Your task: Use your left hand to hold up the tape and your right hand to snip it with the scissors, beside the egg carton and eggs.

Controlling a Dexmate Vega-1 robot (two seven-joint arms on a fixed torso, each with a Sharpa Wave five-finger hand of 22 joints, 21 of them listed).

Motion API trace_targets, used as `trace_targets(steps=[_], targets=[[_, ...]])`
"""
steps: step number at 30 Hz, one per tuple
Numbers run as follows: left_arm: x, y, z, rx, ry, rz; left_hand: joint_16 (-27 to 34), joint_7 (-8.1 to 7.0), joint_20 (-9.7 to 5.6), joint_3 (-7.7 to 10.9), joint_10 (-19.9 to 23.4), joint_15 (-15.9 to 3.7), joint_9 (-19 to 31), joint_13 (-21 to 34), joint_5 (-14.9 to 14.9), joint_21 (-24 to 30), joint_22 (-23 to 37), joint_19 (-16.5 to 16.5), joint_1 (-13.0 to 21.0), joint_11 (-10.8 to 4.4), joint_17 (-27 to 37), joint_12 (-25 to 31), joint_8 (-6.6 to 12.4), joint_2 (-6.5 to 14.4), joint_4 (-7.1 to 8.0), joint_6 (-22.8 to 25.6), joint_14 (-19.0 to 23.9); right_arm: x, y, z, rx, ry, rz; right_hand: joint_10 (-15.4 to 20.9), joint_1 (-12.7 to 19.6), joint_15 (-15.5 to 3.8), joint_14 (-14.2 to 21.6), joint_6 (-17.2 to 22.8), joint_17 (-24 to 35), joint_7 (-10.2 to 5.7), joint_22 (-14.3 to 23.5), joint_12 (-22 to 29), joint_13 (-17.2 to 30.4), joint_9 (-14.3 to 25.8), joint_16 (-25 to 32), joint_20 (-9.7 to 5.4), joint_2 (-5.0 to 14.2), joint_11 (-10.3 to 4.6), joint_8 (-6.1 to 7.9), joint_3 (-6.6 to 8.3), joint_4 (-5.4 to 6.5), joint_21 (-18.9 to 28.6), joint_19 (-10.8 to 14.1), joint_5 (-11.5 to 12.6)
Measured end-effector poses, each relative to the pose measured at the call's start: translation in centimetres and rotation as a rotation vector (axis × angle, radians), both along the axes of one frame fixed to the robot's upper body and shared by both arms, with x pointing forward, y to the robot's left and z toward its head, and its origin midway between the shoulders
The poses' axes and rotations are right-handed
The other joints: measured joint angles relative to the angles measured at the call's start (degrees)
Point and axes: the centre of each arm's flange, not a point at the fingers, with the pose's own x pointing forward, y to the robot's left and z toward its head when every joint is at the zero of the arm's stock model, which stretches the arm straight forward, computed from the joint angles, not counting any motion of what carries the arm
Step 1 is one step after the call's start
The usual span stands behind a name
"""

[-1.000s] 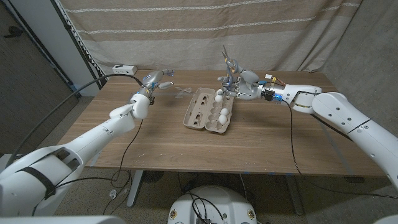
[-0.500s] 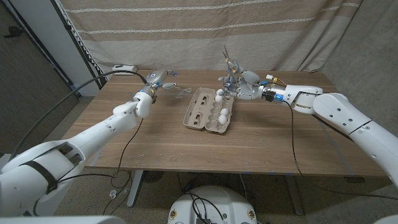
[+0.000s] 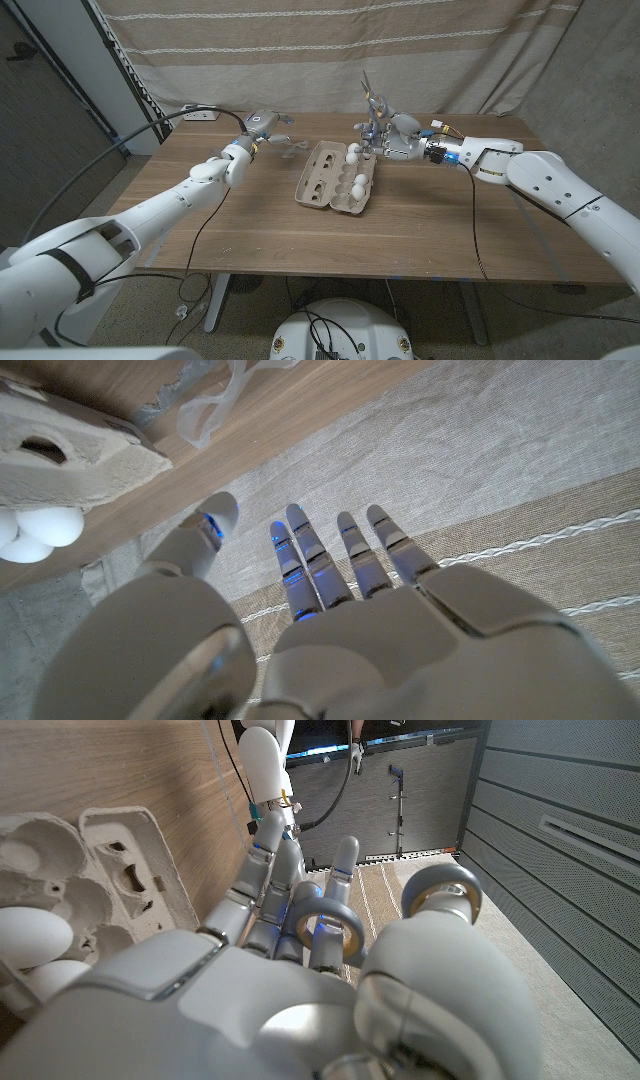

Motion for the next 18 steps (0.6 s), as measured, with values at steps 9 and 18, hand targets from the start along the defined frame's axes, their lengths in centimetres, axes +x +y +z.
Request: trace_targets(steps=[9,18], targets=[[0.5,-0.7,-0.1,0.07,-0.001,0.028,0.0,0.0,0.0,-0.16,0.33,0.0,0.0,0.0,0.0,0.0,0.0,0.0,0.0,-0.27,0.0,0.0,0.0,0.0,0.16,0.0,0.0,0.0,-0.2,0.1,0.001,-0.002,-0.006,0.0,-0.3,0.0,0.0,0.0,-0.27,0.0,-0.51,-0.22,0.0,0.0,0.22,0.0,0.3,0.01,0.0,0.0,0.0,0.4,0.0,-0.23],[0.9,-1.4,-0.2,0.141,-0.012,0.061,0.0,0.01,0.0,-0.47,0.51,0.0,0.0,-0.01,0.0,0.0,0.0,0.0,0.0,-0.1,-0.01,0.0,0.0,0.0,0.0,-0.01,0.0,0.0,-0.2,0.1,0.002,-0.002,-0.009,-0.01,-0.3,0.01,0.01,0.0,-0.28,0.0,-0.8,-0.23,0.02,0.26,0.22,0.0,0.3,0.01,-0.44,0.01,0.01,0.4,0.0,-0.23]])
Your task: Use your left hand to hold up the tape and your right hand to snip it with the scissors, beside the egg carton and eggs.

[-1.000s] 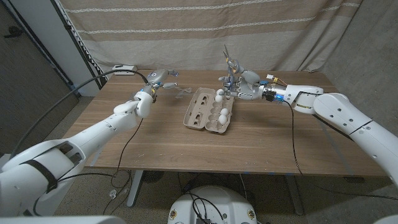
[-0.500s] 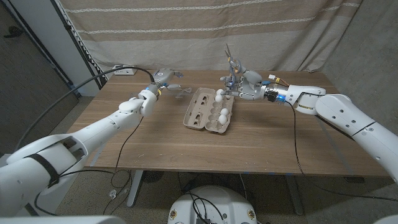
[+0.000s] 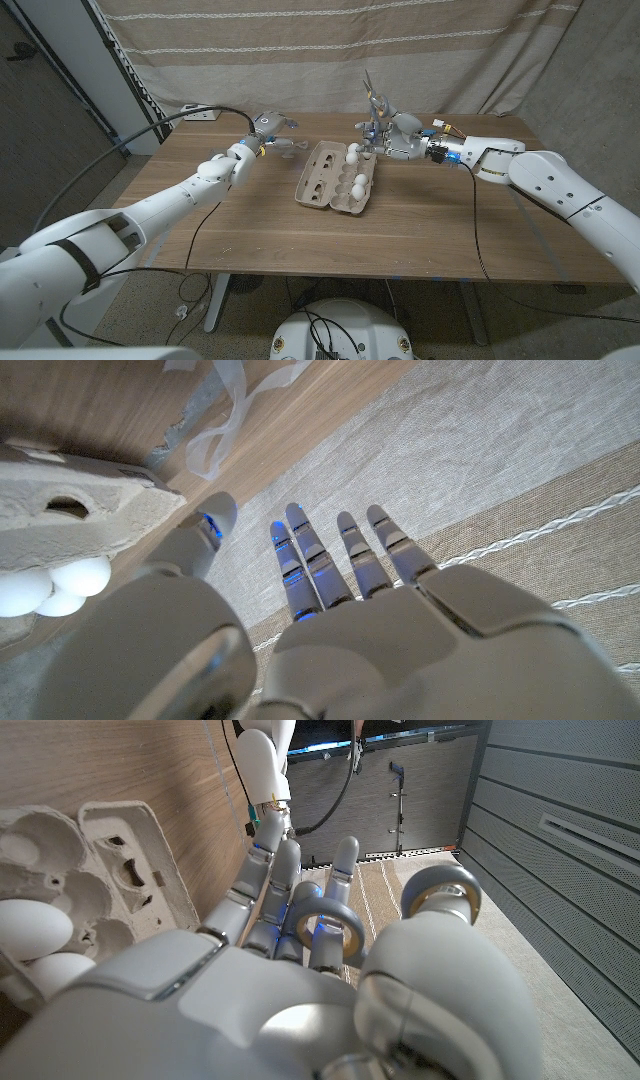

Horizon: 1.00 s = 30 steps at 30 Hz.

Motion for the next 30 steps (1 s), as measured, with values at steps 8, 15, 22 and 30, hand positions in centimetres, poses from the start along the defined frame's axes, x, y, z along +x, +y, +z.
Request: trace_targets(steps=[8,15,22,30], targets=[[0.7,-0.5,-0.1,0.039,0.0,0.021,0.0,0.0,0.0,0.0,0.0,0.0,0.0,0.0,0.0,0.0,0.0,0.0,0.0,0.0,0.0,0.0,0.0,0.0,0.0,0.0,0.0,0.1,-0.1,0.1,0.003,0.006,-0.007,0.03,0.29,0.0,0.0,0.0,-0.24,0.0,-0.26,-0.01,0.23,0.0,0.22,0.0,0.32,-0.03,0.0,-0.24,-0.24,0.0,0.0,0.0],[1.2,-0.6,-0.2,0.06,-0.003,0.033,0.0,-0.24,-0.31,0.0,0.0,0.0,0.0,0.0,0.0,0.0,0.0,0.32,0.23,0.0,0.0,0.0,0.0,0.23,0.0,0.25,0.0,0.2,-0.1,0.1,0.005,0.008,-0.011,0.04,0.07,0.0,0.0,0.0,-0.24,0.0,-0.52,-0.01,0.26,0.02,0.22,0.0,0.53,-0.04,0.0,-0.24,-0.24,0.44,0.0,0.0],[1.8,-0.6,-0.4,0.072,0.005,0.048,0.0,-0.23,-0.31,0.0,0.0,0.0,-0.01,-0.16,0.0,0.0,0.0,0.32,0.68,0.0,0.0,0.0,0.0,0.23,0.0,0.24,0.0,0.2,-0.2,0.1,0.007,0.009,-0.014,0.04,0.07,0.12,-0.11,0.0,-0.51,0.0,-0.78,-0.01,0.21,0.27,0.22,-0.21,0.53,-0.04,0.0,-0.24,-0.24,0.44,-0.21,0.0],[2.4,-1.0,-0.5,0.075,0.013,0.056,0.0,-0.12,-0.31,-0.23,-0.01,0.0,0.0,-0.16,-0.44,0.0,0.0,0.31,0.91,0.0,-0.01,0.0,0.0,0.46,0.24,0.73,0.0,0.3,-0.2,0.1,0.008,0.01,-0.016,0.05,0.07,0.3,-0.3,0.0,-0.51,0.0,-0.96,-0.08,0.41,0.26,0.61,-0.21,0.53,-0.04,-0.44,-0.24,-0.24,0.44,-0.21,0.01]])
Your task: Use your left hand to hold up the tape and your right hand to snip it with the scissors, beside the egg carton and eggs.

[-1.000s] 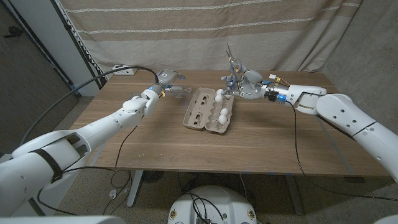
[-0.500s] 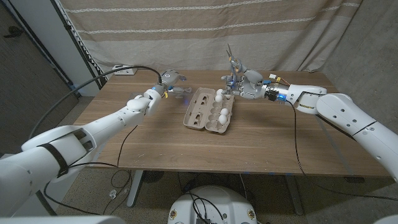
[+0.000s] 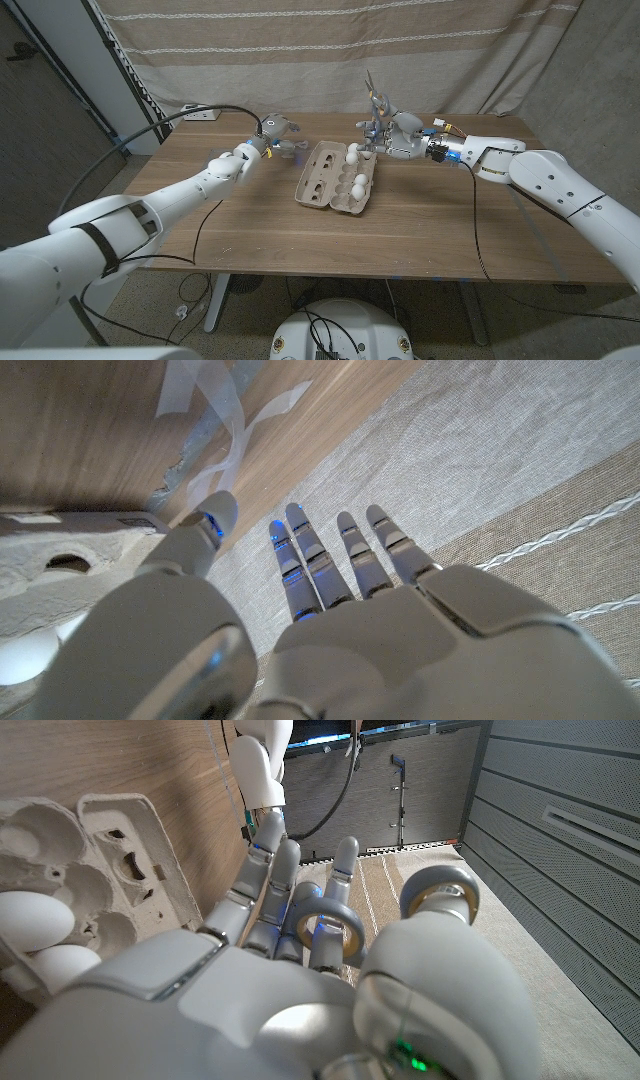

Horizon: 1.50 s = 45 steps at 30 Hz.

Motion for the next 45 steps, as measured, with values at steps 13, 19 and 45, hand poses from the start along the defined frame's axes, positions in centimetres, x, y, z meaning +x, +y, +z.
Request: trace_targets(steps=[13,19,45], targets=[[0.5,-0.7,-0.2,0.006,0.013,-0.01,0.0,0.0,0.0,0.0,0.0,0.0,0.0,0.0,0.0,0.0,0.0,0.0,0.0,0.0,0.28,0.0,0.0,0.0,0.0,0.0,0.0,-0.2,-0.1,0.0,0.0,-0.001,-0.004,0.1,0.0,0.0,0.0,0.11,-0.27,0.11,-0.36,-0.12,-0.15,0.26,0.23,0.0,0.0,-0.09,0.0,-0.24,-0.24,0.49,0.0,-0.44],[0.7,-1.0,-0.5,0.018,0.021,-0.012,0.0,0.0,0.0,-0.17,0.0,0.0,0.0,0.01,0.0,0.0,0.0,0.0,0.0,0.0,0.28,0.0,0.0,0.0,0.17,-0.01,0.0,-0.3,-0.1,0.0,0.0,-0.001,-0.005,0.09,0.0,0.0,0.0,0.11,-0.26,0.11,-0.62,-0.13,-0.58,0.53,0.23,0.0,0.0,-0.09,0.0,-0.24,-0.24,0.49,0.0,-0.44],[1.4,-1.6,-1.0,0.035,0.042,-0.006,0.0,0.0,-0.41,-0.41,0.0,0.0,0.0,0.01,-0.46,0.0,0.0,0.41,0.75,0.0,0.27,0.0,0.0,0.3,0.07,-0.01,0.0,-0.8,-0.1,0.0,-0.003,-0.002,-0.009,0.3,0.0,0.0,0.0,0.3,-0.53,0.3,-1.08,0.19,0.06,0.8,0.45,0.0,0.46,0.16,-0.45,-0.23,-0.23,0.98,0.0,-0.44]])
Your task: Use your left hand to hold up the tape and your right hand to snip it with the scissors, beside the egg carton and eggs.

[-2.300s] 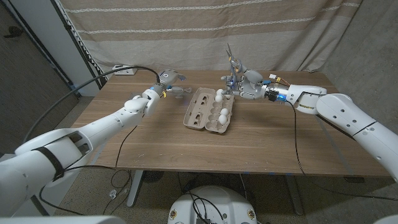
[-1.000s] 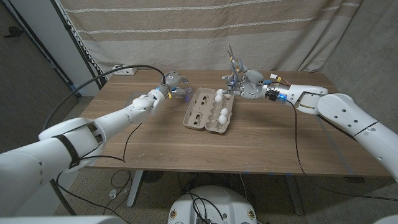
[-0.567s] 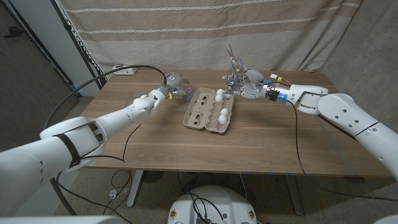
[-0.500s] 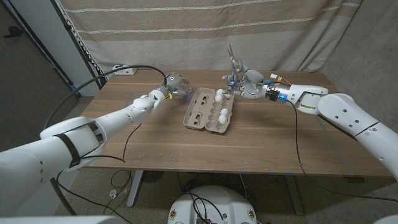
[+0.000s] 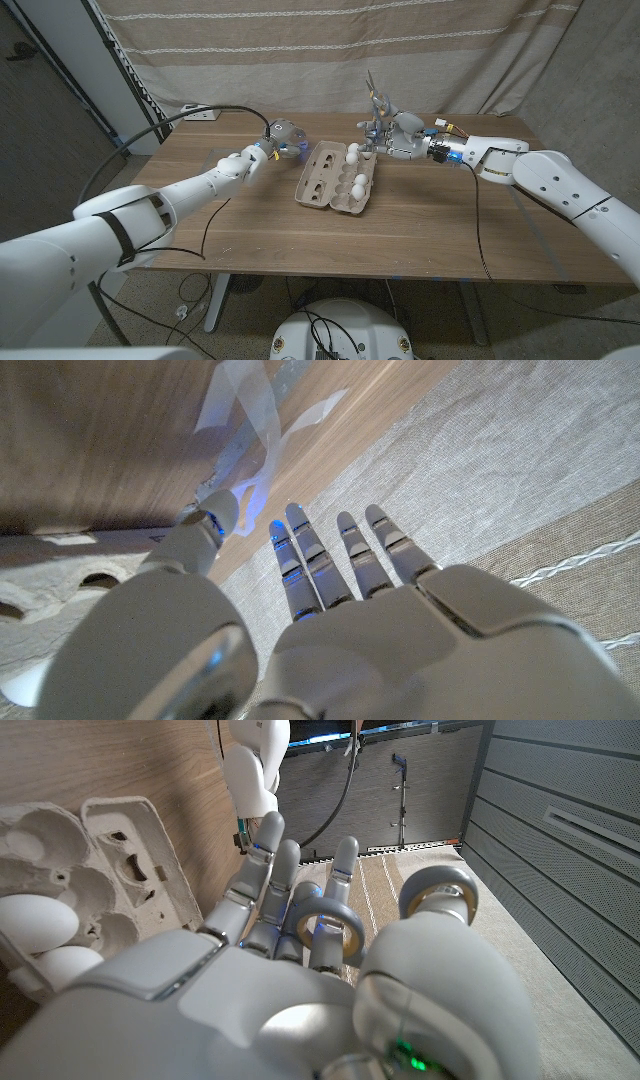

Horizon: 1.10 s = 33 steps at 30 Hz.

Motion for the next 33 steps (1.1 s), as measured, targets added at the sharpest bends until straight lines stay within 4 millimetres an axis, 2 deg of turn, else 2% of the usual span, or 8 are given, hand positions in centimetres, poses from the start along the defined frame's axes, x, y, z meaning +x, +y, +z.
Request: trace_targets(steps=[5,14,19,33], targets=[[0.2,-0.2,-0.1,-0.001,0.003,0.001,0.0,0.0,0.0,0.0,0.0,0.0,0.0,0.0,0.0,0.0,0.0,0.0,0.22,0.0,0.0,0.0,0.0,0.23,0.0,0.0,0.0,0.0,0.0,0.0,0.0,0.001,-0.001,0.12,0.0,0.0,0.0,0.0,-0.27,0.0,-0.08,-0.01,-0.34,0.0,0.45,0.23,0.0,-0.12,-0.44,0.0,0.0,0.21,-0.23,0.0],[0.2,-0.5,-0.1,-0.008,-0.002,-0.014,0.0,-0.1,0.0,0.0,0.0,0.0,0.0,0.0,-0.01,0.0,0.0,0.0,0.83,0.0,-0.15,0.0,0.0,0.23,0.0,0.1,0.0,0.0,-0.2,-0.1,0.003,0.004,-0.003,0.11,0.0,0.0,0.0,0.32,-0.27,0.31,-0.08,-0.01,-0.25,0.26,0.45,0.22,0.0,-0.12,-0.44,-0.21,-0.21,0.43,-0.22,-0.41],[0.6,-1.4,-0.2,0.007,0.004,-0.013,0.0,-0.1,0.0,0.01,0.23,0.0,0.0,0.0,-0.39,0.0,0.0,0.0,0.83,-0.23,-0.15,0.0,0.0,0.22,0.0,0.52,0.0,-0.1,-0.2,-0.1,0.005,0.005,-0.003,0.11,0.0,0.0,0.0,0.32,-0.27,0.31,-0.34,-0.02,-0.08,0.26,0.44,0.22,0.0,-0.12,-0.44,-0.21,-0.21,0.43,-0.22,-0.44],[0.9,-1.2,-0.4,0.011,0.012,-0.005,0.0,0.01,0.0,0.01,0.61,0.0,0.0,0.01,-0.39,0.0,0.0,0.0,1.74,-0.01,-0.14,0.0,0.0,0.23,0.01,0.62,0.0,0.1,-0.4,-0.1,0.008,0.008,-0.007,0.12,0.0,0.0,0.0,0.31,-0.27,0.31,-0.34,-0.08,0.0,0.26,0.88,0.01,0.0,-0.13,-0.88,0.05,-0.46,0.86,-0.43,-0.44]])
